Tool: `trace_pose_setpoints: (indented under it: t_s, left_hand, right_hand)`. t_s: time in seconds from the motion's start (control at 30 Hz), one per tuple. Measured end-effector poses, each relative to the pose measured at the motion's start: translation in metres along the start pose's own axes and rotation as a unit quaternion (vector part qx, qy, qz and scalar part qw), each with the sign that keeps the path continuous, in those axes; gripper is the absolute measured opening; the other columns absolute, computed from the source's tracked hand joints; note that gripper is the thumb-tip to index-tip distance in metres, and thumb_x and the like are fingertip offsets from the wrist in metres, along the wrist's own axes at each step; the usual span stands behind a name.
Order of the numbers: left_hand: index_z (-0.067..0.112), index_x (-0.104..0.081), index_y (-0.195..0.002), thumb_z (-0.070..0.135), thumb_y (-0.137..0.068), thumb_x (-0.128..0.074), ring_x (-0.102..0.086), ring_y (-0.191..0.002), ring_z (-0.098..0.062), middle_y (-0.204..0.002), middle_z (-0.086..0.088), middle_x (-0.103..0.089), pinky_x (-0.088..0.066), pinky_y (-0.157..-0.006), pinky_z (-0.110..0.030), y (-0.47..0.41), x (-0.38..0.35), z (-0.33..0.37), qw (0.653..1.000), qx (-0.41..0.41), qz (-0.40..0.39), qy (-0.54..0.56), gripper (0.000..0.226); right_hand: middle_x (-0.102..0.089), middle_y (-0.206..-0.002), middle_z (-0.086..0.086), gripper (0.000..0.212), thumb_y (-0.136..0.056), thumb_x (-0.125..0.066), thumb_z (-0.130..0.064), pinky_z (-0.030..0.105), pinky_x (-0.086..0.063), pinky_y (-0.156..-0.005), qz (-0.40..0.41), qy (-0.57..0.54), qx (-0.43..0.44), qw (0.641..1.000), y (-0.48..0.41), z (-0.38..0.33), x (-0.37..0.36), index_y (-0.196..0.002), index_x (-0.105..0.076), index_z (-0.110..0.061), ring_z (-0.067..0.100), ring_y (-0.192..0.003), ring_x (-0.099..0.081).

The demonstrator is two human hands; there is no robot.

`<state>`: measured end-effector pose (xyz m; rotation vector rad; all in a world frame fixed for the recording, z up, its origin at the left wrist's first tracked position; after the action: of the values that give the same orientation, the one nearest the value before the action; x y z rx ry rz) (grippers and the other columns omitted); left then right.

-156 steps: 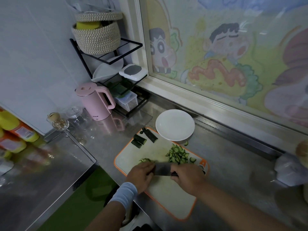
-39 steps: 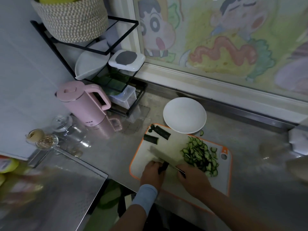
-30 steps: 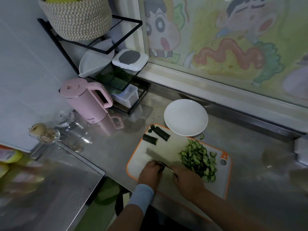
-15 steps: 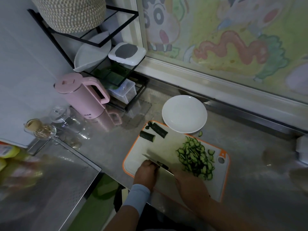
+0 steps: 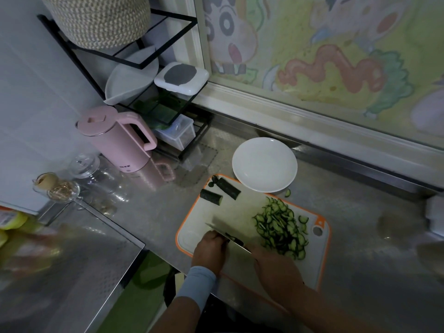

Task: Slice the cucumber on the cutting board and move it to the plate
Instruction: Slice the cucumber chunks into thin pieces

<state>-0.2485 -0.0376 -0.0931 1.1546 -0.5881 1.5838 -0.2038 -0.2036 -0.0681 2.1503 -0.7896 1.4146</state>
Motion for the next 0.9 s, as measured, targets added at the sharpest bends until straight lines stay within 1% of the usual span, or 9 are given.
trace_pose_setpoints:
  t_s: [0.07,0.2,0.27,0.37,0.47,0.53,0.63,0.77,0.9]
  left_hand:
    - [0.019,-0.067,-0.115,0.015,-0.093,-0.049,-0.056,-0.105,-0.024,-0.117,-0.004,-0.061,-0.047,-0.089,-0.029,-0.001,0.0,-0.001,1.0,-0.003,0.003,0.008,0.03]
    - [0.018,-0.069,-0.112,0.017,-0.092,-0.052,-0.057,-0.102,-0.023,-0.112,-0.004,-0.064,-0.047,-0.086,-0.028,-0.001,0.002,-0.001,1.0,-0.004,0.015,0.021,0.026]
    - [0.017,-0.071,-0.109,0.015,-0.091,-0.054,-0.058,-0.101,-0.024,-0.11,-0.005,-0.065,-0.047,-0.085,-0.027,0.0,0.002,-0.001,0.999,-0.004,0.025,0.029,0.024]
    - [0.019,-0.07,-0.111,0.016,-0.092,-0.053,-0.057,-0.104,-0.023,-0.113,-0.003,-0.064,-0.046,-0.087,-0.026,0.0,0.004,0.0,0.999,0.002,0.02,0.029,0.026]
    - [0.018,-0.07,-0.112,0.015,-0.092,-0.052,-0.057,-0.103,-0.024,-0.114,-0.005,-0.064,-0.046,-0.088,-0.026,0.0,0.003,0.0,1.0,0.007,0.015,0.023,0.027]
    - [0.015,-0.071,-0.109,0.011,-0.089,-0.053,-0.06,-0.101,-0.027,-0.112,-0.008,-0.065,-0.048,-0.087,-0.028,0.001,0.003,-0.001,1.0,0.014,0.02,0.02,0.026]
    - [0.015,-0.071,-0.109,0.008,-0.088,-0.053,-0.06,-0.101,-0.028,-0.113,-0.009,-0.065,-0.047,-0.087,-0.028,0.0,0.002,-0.001,0.999,0.017,0.023,0.02,0.027]
    - [0.017,-0.068,-0.115,0.014,-0.092,-0.05,-0.057,-0.107,-0.024,-0.119,-0.004,-0.062,-0.044,-0.092,-0.027,0.0,0.002,-0.001,0.999,0.013,0.021,0.022,0.029]
    - [0.015,-0.069,-0.112,0.015,-0.093,-0.05,-0.057,-0.103,-0.023,-0.113,-0.005,-0.063,-0.044,-0.088,-0.025,0.0,0.002,-0.001,0.999,0.016,0.019,0.024,0.027]
  right_hand:
    - [-0.066,-0.069,-0.009,0.033,-0.074,-0.074,-0.023,0.017,-0.04,-0.043,-0.011,0.011,-0.005,1.0,-0.002,0.001,-0.005,-0.105,-0.068,-0.032,0.003,-0.051,-0.059]
    - [-0.066,-0.065,-0.005,0.025,-0.081,-0.062,-0.024,0.02,-0.042,-0.042,0.012,0.032,0.018,0.999,-0.015,-0.002,-0.021,-0.105,-0.069,-0.028,0.009,-0.05,-0.061]
    - [-0.062,-0.057,-0.002,0.035,-0.077,-0.047,-0.026,0.018,-0.038,-0.036,-0.006,0.042,0.026,0.999,-0.026,-0.013,-0.026,-0.1,-0.073,-0.026,0.01,-0.043,-0.057]
    - [-0.058,-0.051,0.002,0.044,-0.077,-0.038,-0.027,0.018,-0.04,-0.035,0.039,0.054,0.015,0.998,-0.037,-0.018,-0.027,-0.106,-0.071,-0.023,0.012,-0.038,-0.054]
    - [-0.059,-0.056,0.0,0.039,-0.089,-0.036,-0.026,0.022,-0.044,-0.039,0.068,0.048,0.024,0.996,-0.029,-0.019,-0.023,-0.106,-0.071,-0.018,0.014,-0.043,-0.056]
    - [-0.065,-0.067,-0.003,0.036,-0.086,-0.041,-0.027,0.023,-0.047,-0.044,0.072,0.031,0.03,0.996,-0.017,-0.018,-0.016,-0.108,-0.069,-0.019,0.014,-0.052,-0.061]
    - [-0.068,-0.076,-0.007,0.035,-0.083,-0.048,-0.029,0.025,-0.048,-0.046,0.023,0.007,0.02,0.999,-0.006,-0.011,-0.009,-0.116,-0.058,-0.029,0.011,-0.058,-0.064]
    - [-0.067,-0.099,0.001,0.037,-0.096,-0.039,-0.02,0.034,-0.05,-0.066,-0.055,-0.056,-0.059,0.995,-0.007,-0.003,-0.006,-0.131,-0.044,-0.029,0.025,-0.082,-0.066]
    - [-0.069,-0.082,-0.005,0.031,-0.089,-0.046,-0.028,0.026,-0.049,-0.053,-0.052,-0.006,-0.012,0.999,-0.006,-0.001,-0.025,-0.119,-0.046,-0.032,0.011,-0.065,-0.066]
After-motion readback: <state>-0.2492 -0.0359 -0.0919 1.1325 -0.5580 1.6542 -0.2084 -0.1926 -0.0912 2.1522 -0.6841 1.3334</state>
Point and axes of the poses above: each hand's wrist, its own y-axis away from the middle knuckle, its own x-axis out of the back of the hand, z = x × y, the point moved 6 cm from there along -y, towards the middle knuckle
